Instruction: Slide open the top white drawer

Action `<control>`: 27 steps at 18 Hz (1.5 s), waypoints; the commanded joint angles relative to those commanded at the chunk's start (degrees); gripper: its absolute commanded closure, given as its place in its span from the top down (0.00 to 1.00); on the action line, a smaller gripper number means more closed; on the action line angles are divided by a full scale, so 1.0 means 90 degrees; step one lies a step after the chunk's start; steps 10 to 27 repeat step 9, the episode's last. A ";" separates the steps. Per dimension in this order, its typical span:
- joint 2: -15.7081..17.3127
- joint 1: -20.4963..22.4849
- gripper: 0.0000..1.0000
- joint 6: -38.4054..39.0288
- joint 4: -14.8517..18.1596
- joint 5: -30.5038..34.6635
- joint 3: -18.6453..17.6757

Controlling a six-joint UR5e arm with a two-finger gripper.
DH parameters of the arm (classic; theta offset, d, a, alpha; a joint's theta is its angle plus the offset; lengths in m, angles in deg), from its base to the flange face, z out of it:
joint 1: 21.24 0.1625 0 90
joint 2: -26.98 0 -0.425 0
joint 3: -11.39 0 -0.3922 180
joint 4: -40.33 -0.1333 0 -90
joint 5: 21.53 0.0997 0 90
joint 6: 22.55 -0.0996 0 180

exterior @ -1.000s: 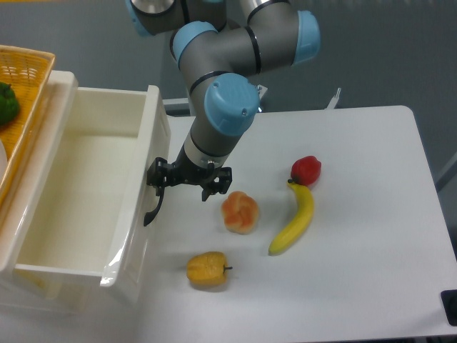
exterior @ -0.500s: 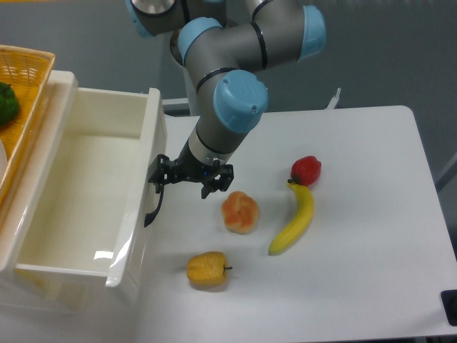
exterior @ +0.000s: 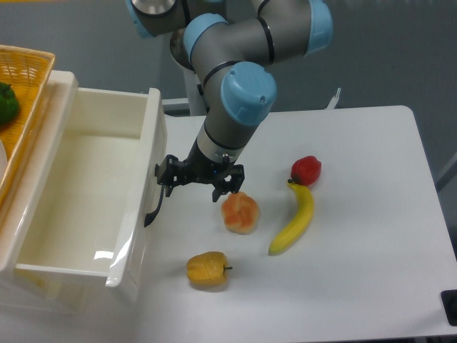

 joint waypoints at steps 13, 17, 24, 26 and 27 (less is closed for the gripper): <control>-0.0049 0.0039 1.00 -0.0766 -0.0263 0.0607 -0.0146; -0.0049 0.0039 1.00 -0.0766 -0.0263 0.0607 -0.0146; -0.0049 0.0039 1.00 -0.0766 -0.0263 0.0607 -0.0146; -0.0049 0.0039 1.00 -0.0766 -0.0263 0.0607 -0.0146; -0.0049 0.0039 1.00 -0.0766 -0.0263 0.0607 -0.0146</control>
